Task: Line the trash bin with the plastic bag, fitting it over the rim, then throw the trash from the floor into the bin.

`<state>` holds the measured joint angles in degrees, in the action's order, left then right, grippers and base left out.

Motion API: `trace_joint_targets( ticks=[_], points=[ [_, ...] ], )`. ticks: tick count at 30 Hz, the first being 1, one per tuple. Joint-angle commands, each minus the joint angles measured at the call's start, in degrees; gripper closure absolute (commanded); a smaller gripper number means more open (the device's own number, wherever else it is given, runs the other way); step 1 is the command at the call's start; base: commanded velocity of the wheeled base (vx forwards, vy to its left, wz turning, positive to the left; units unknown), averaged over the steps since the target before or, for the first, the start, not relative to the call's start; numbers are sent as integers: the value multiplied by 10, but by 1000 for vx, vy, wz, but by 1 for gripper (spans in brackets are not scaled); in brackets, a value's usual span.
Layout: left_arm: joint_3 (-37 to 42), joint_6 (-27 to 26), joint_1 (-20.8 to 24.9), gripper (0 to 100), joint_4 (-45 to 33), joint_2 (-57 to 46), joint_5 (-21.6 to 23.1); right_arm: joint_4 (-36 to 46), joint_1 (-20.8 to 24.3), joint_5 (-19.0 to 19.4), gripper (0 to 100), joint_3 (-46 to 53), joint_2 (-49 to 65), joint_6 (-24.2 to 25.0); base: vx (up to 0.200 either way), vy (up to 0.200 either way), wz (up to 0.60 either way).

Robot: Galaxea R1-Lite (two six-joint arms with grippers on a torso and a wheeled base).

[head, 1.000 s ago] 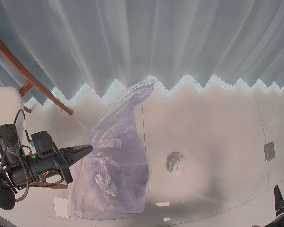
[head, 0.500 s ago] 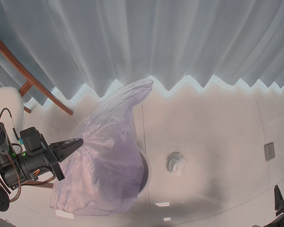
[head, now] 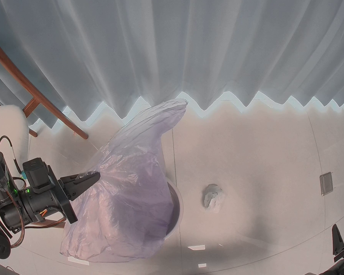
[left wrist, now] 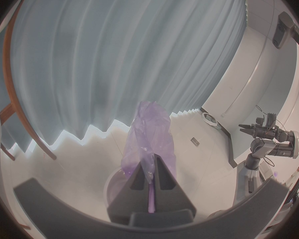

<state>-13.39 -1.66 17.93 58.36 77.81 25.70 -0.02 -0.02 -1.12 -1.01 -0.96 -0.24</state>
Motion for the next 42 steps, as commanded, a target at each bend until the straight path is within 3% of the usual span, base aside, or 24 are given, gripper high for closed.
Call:
trace_joint_targets(
  ticks=[1, 9, 17, 27, 29, 31, 35, 37, 42],
  points=[
    [5, -14, 2, 100, 0, 8, 0, -1, -1, 0, 0, 10, 9, 0, 0, 0, 0],
    [17, -72, 3, 100, 8, 86, -2, -1, -1, 0, 0, 10, 9, 0, 0, 0, 0],
    [20, -77, -2, 100, 8, 120, -4, 3, -1, -1, 0, 10, 9, -5, 0, 0, 0],
    [28, -74, -19, 100, 7, 122, -84, -16, 0, 9, 0, 2, 9, -16, 0, 0, 0],
    [33, -74, -18, 100, 7, 92, -104, -60, 0, 55, 0, -95, -25, 49, 0, 0, 0],
    [33, -74, -11, 100, 7, 86, -102, -48, -5, 73, 0, -149, -91, 82, 0, 0, 0],
    [32, -74, -7, 100, 7, 84, -100, -30, 10, 97, 0, -162, -150, 122, 0, 0, 0],
    [28, -73, -7, 100, 8, 86, -100, -24, 30, 151, 0, -156, -190, 156, 0, 0, 0],
    [33, -75, 6, 100, 8, 82, -100, -25, 34, 186, 0, -135, -279, 166, 0, 0, 0]
  ],
)
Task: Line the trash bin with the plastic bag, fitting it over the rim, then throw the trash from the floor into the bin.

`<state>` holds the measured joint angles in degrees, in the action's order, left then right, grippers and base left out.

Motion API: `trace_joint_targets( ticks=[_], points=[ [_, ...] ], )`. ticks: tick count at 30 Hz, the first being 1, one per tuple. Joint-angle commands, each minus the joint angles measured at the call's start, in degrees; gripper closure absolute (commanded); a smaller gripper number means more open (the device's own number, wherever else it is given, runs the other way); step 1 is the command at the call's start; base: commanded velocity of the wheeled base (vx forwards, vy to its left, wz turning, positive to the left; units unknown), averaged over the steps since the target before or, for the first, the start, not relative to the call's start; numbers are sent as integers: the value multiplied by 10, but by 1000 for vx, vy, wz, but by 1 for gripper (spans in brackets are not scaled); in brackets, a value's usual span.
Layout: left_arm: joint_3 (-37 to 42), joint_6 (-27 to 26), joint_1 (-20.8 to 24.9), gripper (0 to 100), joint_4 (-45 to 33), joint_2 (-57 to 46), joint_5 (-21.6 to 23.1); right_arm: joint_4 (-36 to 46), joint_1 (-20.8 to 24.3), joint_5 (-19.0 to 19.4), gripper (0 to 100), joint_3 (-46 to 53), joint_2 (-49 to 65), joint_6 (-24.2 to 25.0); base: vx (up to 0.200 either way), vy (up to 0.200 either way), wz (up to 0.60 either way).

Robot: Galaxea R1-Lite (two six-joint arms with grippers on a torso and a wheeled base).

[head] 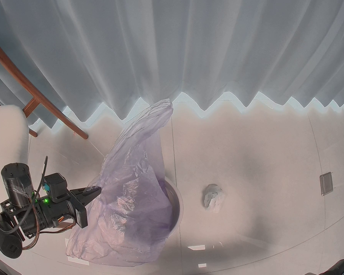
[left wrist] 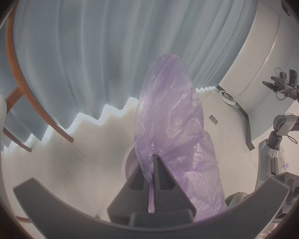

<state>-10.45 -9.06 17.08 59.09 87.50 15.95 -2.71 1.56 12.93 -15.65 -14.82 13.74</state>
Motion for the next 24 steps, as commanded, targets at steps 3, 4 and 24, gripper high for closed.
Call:
trace_joint_targets(
  ticks=[3, 4, 24],
  points=[
    [3, -1, 15, 100, 2, -24, -2, 1, 26, 67, 0, 19, -175, 26, 0, 0, 0],
    [3, 0, 15, 100, 1, -34, -2, 2, 34, 83, 0, 20, -195, 27, 0, 0, 0],
    [4, -1, 41, 100, 1, -58, -1, -175, 194, 90, 0, 10, -566, 33, 0, 0, 0]
  ],
)
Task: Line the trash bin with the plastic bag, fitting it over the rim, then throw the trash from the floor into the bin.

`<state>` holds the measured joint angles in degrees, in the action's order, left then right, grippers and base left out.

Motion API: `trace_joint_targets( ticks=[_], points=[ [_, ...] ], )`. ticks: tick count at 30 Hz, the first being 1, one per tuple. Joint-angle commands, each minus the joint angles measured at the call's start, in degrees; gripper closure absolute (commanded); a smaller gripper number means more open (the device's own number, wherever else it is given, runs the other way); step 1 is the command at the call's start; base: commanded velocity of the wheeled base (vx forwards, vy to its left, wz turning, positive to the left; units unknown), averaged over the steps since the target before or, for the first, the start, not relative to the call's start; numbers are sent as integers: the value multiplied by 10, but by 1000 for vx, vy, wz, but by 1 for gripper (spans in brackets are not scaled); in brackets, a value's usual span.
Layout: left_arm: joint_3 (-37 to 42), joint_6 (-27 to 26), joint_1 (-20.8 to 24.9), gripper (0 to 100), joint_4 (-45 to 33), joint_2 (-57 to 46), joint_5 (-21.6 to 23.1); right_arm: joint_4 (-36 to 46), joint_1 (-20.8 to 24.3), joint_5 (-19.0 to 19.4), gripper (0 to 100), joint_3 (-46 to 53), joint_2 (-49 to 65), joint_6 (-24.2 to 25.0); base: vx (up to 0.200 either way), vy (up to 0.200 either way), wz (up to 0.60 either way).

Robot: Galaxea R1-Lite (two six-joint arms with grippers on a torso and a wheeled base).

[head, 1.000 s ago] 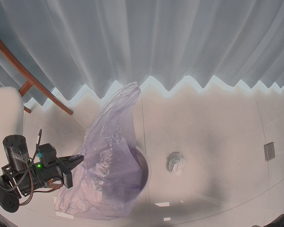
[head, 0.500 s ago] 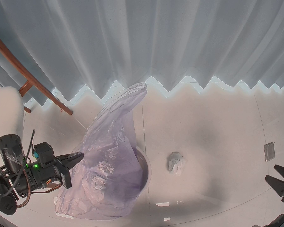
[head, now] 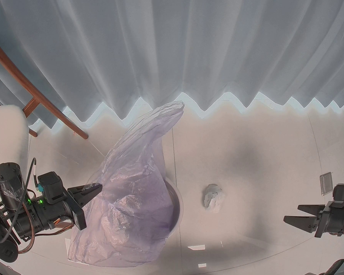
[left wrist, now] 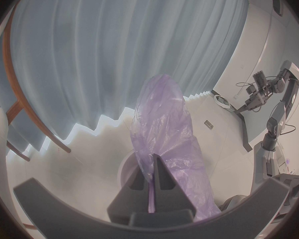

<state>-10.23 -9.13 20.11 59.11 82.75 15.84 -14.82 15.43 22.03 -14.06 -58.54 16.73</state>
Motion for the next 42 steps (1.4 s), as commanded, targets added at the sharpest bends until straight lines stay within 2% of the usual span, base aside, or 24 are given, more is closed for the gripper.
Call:
trace_joint_targets(
  ticks=[1, 4, 13, 18, 21, 22, 24, 27, 28, 30, 32, 34, 38, 39, 42],
  points=[
    [2, 0, 11, 100, 0, -10, 0, -57, 56, -1, 0, -7, -132, 3, 0, 0, 0],
    [2, 0, 11, 100, 0, -12, 0, -98, 71, -7, 0, -25, -185, 4, 0, 0, 0],
    [7, -1, 26, 100, 0, -19, -3, -124, 93, -63, 0, -84, -288, 22, 0, 0, 0],
    [14, 0, 38, 100, 0, -19, -5, -195, 109, -79, 0, -105, -352, 53, 0, 0, 0],
    [14, 0, 38, 100, 0, -19, -5, -224, 113, -91, 0, -110, -379, 54, 0, 0, 0],
    [14, 0, 38, 100, 0, -19, -5, -268, 116, -112, 0, -117, -421, 54, 0, 0, 0],
    [13, 0, 37, 100, 0, -19, -5, -317, 121, -131, 0, -128, -458, 57, 0, 0, 0],
    [12, 0, 36, 100, 0, -20, -5, -428, 145, -168, 0, -149, -519, 84, 0, 0, 0],
    [12, 0, 37, 100, 0, -20, -5, -434, 147, -169, 0, -151, -520, 85, 0, 0, 0],
    [12, 0, 37, 100, 0, -20, -5, -510, 171, -204, 0, -181, -562, 103, 0, 0, 0],
    [12, 0, 37, 100, 0, -20, -5, -510, 171, -204, 0, -181, -562, 103, 0, 0, 0],
    [12, 0, 37, 100, 0, -20, -5, -534, 190, -226, 0, -232, -598, 105, 0, 0, 0],
    [11, 0, 35, 100, 0, -23, -5, -543, 188, -244, 0, -265, -632, 103, 0, 0, 0],
    [10, 0, 34, 100, 0, -25, -5, -550, 186, -259, 0, -284, -650, 100, 0, 0, 0],
    [0, 0, 37, 100, 0, -31, -5, -552, 185, -262, 0, -328, -671, 100, 0, 0, 0]
  ],
)
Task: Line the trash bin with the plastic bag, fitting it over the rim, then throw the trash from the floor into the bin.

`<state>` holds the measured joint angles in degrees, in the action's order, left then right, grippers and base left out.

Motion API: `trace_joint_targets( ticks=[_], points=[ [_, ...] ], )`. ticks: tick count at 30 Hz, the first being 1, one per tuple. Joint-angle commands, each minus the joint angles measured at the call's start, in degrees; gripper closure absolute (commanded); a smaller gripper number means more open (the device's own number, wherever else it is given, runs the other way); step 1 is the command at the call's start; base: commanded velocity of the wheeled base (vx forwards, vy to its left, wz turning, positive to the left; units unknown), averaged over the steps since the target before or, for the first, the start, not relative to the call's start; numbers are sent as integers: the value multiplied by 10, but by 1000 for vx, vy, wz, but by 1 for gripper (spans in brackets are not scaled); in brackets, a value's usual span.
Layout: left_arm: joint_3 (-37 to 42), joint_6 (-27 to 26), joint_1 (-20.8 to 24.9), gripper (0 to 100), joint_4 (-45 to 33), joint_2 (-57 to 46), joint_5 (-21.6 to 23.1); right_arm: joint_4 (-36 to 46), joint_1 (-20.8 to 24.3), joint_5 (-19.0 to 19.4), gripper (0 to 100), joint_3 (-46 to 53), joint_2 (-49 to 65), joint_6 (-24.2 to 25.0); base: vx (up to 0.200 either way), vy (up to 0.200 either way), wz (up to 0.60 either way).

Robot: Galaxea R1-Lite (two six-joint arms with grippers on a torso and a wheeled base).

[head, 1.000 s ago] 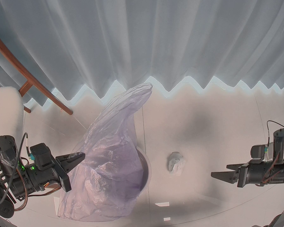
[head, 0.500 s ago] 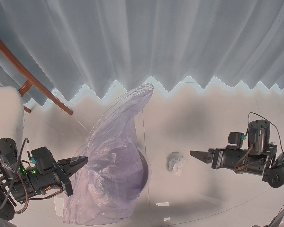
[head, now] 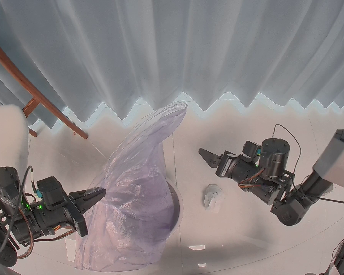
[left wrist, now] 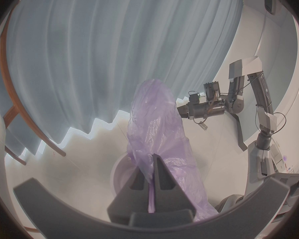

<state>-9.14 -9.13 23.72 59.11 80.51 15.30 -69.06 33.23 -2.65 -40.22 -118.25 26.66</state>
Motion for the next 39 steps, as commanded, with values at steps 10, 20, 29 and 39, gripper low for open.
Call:
trace_joint_targets(
  ticks=[10, 20, 29, 39],
  points=[
    [-11, 0, 1, 100, 0, -9, 0, 40, 21, -19, 100, -194, -161, -38, 0, 0, 0],
    [-11, 2, -5, 100, -1, -4, -1, 6, 126, -31, 100, -176, -166, -42, 0, 0, 0],
    [-13, 5, -14, 100, -1, 0, -1, -22, 219, -25, 100, -61, -166, -40, 0, 0, 0],
    [-15, 4, -23, 100, 0, 9, -2, -32, 257, -3, 100, -74, -213, -41, 0, 0, 0]
  ],
)
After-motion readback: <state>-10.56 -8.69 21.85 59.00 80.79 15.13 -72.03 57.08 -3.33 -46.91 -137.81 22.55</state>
